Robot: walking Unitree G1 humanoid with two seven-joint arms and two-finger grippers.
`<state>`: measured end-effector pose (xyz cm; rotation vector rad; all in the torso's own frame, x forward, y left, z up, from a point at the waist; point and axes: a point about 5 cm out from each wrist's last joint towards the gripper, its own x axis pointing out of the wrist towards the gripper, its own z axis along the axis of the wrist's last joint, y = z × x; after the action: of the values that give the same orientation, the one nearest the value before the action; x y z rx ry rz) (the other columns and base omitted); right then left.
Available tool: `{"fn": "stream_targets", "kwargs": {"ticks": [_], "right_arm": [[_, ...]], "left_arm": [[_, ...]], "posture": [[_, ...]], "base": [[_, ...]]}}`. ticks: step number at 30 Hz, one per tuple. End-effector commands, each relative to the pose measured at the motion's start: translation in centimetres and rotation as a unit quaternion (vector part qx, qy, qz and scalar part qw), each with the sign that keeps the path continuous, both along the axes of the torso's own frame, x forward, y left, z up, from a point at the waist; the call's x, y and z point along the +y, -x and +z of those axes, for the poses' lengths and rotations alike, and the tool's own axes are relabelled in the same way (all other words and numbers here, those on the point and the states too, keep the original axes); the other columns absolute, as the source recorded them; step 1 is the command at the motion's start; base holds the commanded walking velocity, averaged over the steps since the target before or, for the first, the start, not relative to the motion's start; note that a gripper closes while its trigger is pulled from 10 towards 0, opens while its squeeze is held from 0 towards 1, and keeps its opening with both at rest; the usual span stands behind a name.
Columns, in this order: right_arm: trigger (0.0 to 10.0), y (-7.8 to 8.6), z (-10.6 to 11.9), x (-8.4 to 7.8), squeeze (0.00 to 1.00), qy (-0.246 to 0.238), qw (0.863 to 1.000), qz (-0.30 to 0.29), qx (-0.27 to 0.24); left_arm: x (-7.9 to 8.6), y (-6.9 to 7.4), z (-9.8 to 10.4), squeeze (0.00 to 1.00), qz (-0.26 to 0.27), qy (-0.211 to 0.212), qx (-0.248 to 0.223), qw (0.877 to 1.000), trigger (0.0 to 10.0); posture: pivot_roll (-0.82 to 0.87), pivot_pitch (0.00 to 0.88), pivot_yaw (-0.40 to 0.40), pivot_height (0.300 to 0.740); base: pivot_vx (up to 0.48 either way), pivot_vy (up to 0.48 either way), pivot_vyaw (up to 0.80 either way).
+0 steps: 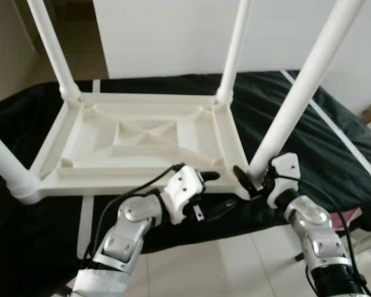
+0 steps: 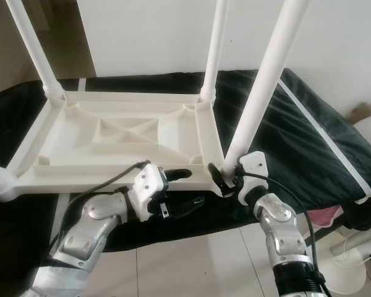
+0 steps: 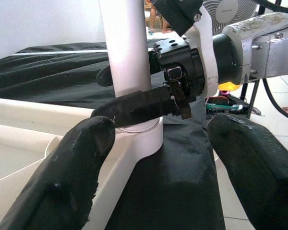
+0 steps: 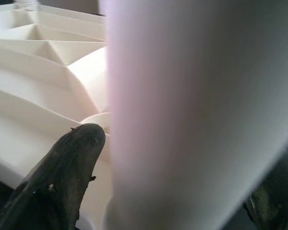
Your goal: Building children table
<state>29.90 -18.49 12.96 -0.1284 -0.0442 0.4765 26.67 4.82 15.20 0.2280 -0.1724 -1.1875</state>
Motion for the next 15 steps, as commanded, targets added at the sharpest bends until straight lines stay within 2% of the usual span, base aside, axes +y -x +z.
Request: {"fn": "stream_targets", "kwargs": {"ticks": [1,2,4,5,6,15], "right_arm": [[10.0,-0.1,-0.2,-0.1,0.00,0.008,0.999,0.032,0.007],[5.4,-0.1,-0.3,-0.1,0.00,0.019,0.999,0.048,0.011],[5.4,-0.1,-0.4,-0.1,0.00,0.028,0.998,0.058,0.013],[1.6,-0.1,-0.5,-0.1,0.00,0.030,0.997,0.063,0.015],[0.0,-0.1,-0.6,-0.3,0.00,0.034,0.997,0.067,0.017],[0.0,0.1,-1.2,-1.0,0.00,0.039,0.996,0.075,0.034]], "left_arm": [[0.2,-0.7,0.1,0.00,0.064,0.012,-0.012,0.998,10.0],[0.2,-0.7,0.2,0.00,0.063,0.012,-0.013,0.998,10.0],[0.2,-0.7,0.2,0.00,0.063,0.012,-0.013,0.998,10.0],[0.3,-0.7,0.2,0.00,0.063,0.011,-0.014,0.998,10.0],[0.3,-0.7,0.2,0.00,0.063,0.011,-0.015,0.998,10.0],[0.2,-0.9,0.4,0.00,0.064,0.013,-0.019,0.998,10.0]], "posture": [[-0.01,0.030,-0.049,0.740],[-0.01,0.029,-0.049,0.740],[-0.01,0.030,-0.049,0.740],[-0.01,0.030,-0.050,0.740],[0.00,0.031,-0.051,0.740],[-0.01,0.028,-0.054,0.740]], "base": [[0.000,0.000,0.00],[0.000,0.000,0.00],[0.000,0.000,0.00],[0.000,0.000,0.00],[0.000,0.000,0.00],[0.000,0.000,0.00]]}}
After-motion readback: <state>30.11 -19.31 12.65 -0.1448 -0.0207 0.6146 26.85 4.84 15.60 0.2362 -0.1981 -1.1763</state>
